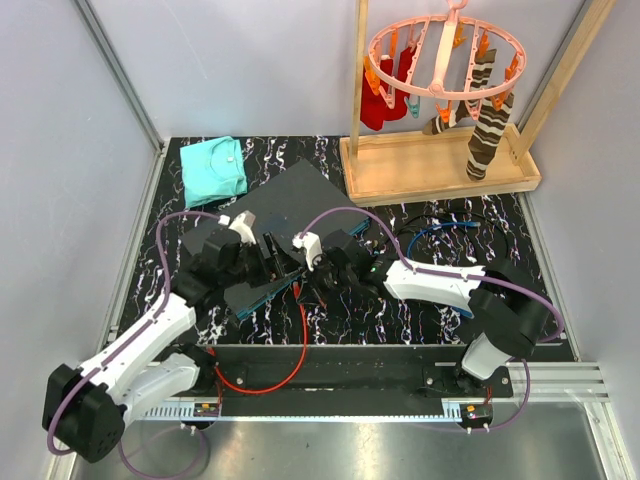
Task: Insert the plug into the switch port
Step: Adjust the connector.
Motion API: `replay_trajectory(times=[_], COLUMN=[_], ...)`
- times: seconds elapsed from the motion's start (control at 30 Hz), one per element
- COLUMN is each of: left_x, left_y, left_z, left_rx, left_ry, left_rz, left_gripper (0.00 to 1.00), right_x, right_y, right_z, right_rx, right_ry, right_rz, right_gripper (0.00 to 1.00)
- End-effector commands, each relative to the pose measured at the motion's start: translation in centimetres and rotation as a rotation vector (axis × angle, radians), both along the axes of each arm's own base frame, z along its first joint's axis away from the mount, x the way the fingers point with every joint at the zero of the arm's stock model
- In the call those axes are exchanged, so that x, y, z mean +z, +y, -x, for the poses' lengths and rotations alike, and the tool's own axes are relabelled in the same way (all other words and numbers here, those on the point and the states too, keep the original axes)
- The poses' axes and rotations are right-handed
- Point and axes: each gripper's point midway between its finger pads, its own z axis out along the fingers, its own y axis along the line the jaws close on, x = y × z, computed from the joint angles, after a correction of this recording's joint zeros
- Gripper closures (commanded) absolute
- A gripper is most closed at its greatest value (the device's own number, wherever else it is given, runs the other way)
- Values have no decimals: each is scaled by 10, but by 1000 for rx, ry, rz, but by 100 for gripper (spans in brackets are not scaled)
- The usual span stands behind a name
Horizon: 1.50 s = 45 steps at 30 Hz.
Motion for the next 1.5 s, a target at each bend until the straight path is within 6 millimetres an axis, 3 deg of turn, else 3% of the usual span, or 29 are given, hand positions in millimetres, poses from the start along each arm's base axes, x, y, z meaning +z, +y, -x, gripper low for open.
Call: replay_trajectory(times=[0.0,0.27,0.4,0.43,0.5,0.53,0.57,0.6,0.63,0.67,0.73,0.8,1.1,1.47], left_x=[11,-20,-31,-33,-32,-32,-28,-29,-27,-20,-20,-18,-6,1], left_y=[-16,-13,-16,-16,-16,-15,-12,-10,-9,-5,0,6,8,7], left_z=[0,7,8,9,8,8,4,4,2,-1,-3,-5,-6,-10], left_rx=[-63,-68,-81,-82,-70,-60,-23,1,42,80,155,205,270,291], left_ry=[-22,65,101,108,107,109,103,106,121,97,120,117,148,129], left_rz=[41,-25,-46,-49,-49,-48,-39,-34,-8,14,72,123,279,341], left_gripper=[26,38,56,69,84,100,100,100,100,100,100,100,100,100], right_x=[42,49,53,52,57,55,56,65,59,71,69,84,90,68], right_y=[17,16,19,20,21,20,19,21,18,19,14,14,22,25], right_z=[-8,-18,-20,-20,-25,-25,-28,-32,-32,-36,-36,-37,-31,-22], right_rx=[-3,-62,-73,-75,-98,-114,-139,-155,-182,-199,-233,-244,-207,-161], right_ry=[-75,-103,-112,-112,-124,-116,-122,-142,-131,-154,-154,-177,-158,-97], right_rz=[-109,-134,-157,-158,-182,-186,-192,-234,-236,-287,-307,-368,-436,-401], right_gripper=[100,100,100,100,100,100,97,81,73,68,61,60,62,64])
